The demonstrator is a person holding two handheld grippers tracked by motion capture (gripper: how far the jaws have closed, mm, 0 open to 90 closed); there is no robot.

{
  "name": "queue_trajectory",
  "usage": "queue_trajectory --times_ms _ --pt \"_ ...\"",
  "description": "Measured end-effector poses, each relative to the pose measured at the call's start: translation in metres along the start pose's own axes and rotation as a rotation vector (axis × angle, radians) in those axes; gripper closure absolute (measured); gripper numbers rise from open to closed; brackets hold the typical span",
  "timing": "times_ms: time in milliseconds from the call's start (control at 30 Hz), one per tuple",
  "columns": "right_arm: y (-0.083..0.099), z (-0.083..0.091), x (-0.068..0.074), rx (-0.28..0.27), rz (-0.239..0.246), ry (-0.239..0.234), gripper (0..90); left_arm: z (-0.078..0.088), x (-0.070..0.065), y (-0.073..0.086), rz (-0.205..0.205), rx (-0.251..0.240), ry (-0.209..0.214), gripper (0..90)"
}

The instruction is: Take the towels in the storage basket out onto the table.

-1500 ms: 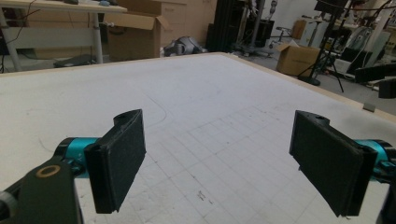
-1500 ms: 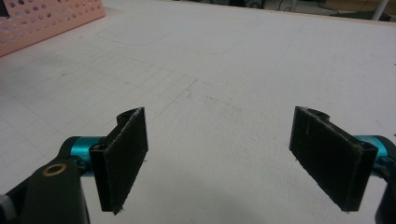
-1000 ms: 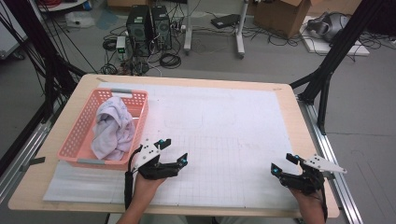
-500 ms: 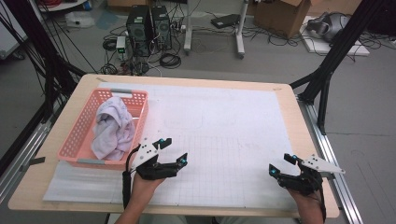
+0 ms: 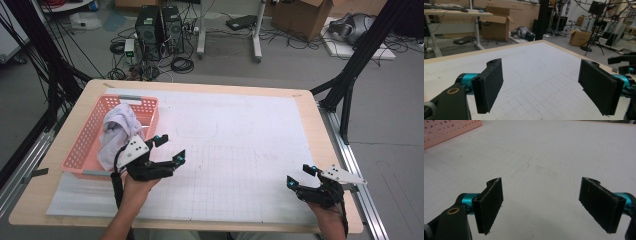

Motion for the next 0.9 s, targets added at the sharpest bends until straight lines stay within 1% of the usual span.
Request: queue_trajectory --times_ms 67,133,233,267,300,333,367,400,433,467,567,667,733,800,833,867,900 --pt "0.001 0.0 0.001 0.005 -0.004 -0.001 18.3 0.005 0.008 -0.008 0.007 -0.012 -0.003 20.1" --pt "0.001 0.0 0.002 0.005 0.007 -0.001 18.3 0.01 0.016 -0.015 0.004 -0.014 -0.009 19.3" --pt "0.001 -0.001 0.002 0.007 0.002 -0.003 18.3 0.017 0.028 -0.024 -0.001 -0.015 -0.033 18.9" --pt "0.001 -0.002 0.001 0.008 -0.002 -0.002 18.3 0.021 0.037 -0.029 -0.007 -0.014 -0.052 17.2" --pt "0.001 -0.002 0.001 0.008 -0.002 -0.002 18.3 0.021 0.037 -0.029 -0.007 -0.014 -0.052 17.1" --pt "0.001 -0.002 0.0 0.008 0.0 0.0 18.3 0.024 0.044 -0.031 -0.004 -0.005 -0.063 16.9" --pt "0.001 -0.002 0.001 0.009 -0.003 -0.001 18.3 0.024 0.044 -0.031 -0.004 -0.005 -0.063 16.8" --pt "0.001 -0.002 0.001 0.011 -0.001 -0.001 18.3 0.028 0.053 -0.033 -0.017 0.006 -0.083 16.8" --pt "0.001 -0.002 0.001 0.011 -0.002 -0.002 18.3 0.028 0.053 -0.033 -0.017 0.006 -0.083 16.8" --pt "0.001 -0.002 0.001 0.009 0.0 -0.002 18.3 0.03 0.058 -0.034 -0.017 0.007 -0.095 16.8" --pt "0.002 -0.001 -0.001 0.009 -0.004 0.001 18.3 0.039 0.073 -0.039 -0.021 0.009 -0.132 16.8" --pt "0.003 -0.001 -0.002 0.014 -0.009 0.003 18.3 0.05 0.093 -0.042 -0.023 0.017 -0.181 16.8" --pt "0.002 -0.002 -0.003 0.012 -0.006 0.005 18.3 0.055 0.106 -0.042 -0.017 0.037 -0.211 16.8" --pt "0.003 -0.002 -0.002 0.018 -0.012 0.003 18.3 0.058 0.117 -0.039 -0.021 0.069 -0.24 16.8" --pt "0.003 -0.003 -0.002 0.016 -0.007 0.001 18.3 0.059 0.123 -0.036 -0.021 0.088 -0.255 16.8" --pt "0.002 -0.005 -0.001 0.017 0.001 -0.001 18.3 0.059 0.133 -0.032 -0.018 0.124 -0.287 17.1" --pt "0.002 -0.005 0.0 0.019 -0.002 -0.004 18.3 0.059 0.133 -0.032 -0.018 0.124 -0.287 17.1"
Point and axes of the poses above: each handheld gripper's, and its own axes: z roughly backward along the jaws, y roughly out of its underside, x roughly to its left, the point moved 10 cm from there along -z, roughly forward along the jaws
